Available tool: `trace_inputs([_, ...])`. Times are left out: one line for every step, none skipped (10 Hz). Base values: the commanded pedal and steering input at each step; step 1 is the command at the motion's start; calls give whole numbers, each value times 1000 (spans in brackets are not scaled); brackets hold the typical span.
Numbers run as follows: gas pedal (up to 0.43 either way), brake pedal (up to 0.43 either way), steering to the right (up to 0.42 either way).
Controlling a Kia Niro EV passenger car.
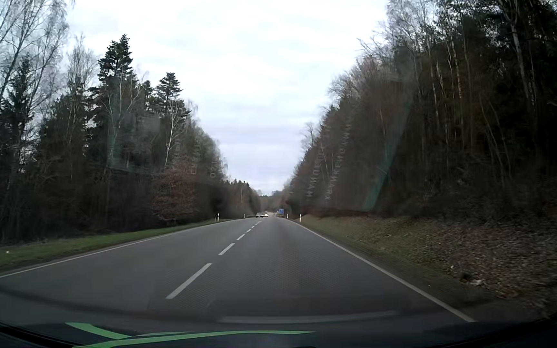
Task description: Follow the waypoints while adhering to traffic rules and regulations
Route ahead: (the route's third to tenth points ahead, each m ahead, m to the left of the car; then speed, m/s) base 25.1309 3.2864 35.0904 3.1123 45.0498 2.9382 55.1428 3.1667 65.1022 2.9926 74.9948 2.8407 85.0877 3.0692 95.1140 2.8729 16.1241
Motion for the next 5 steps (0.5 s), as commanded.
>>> trace_inputs([268,0,2])
trace_inputs([268,0,1])
trace_inputs([268,0,2])
trace_inputs([268,0,3])
trace_inputs([268,0,3])
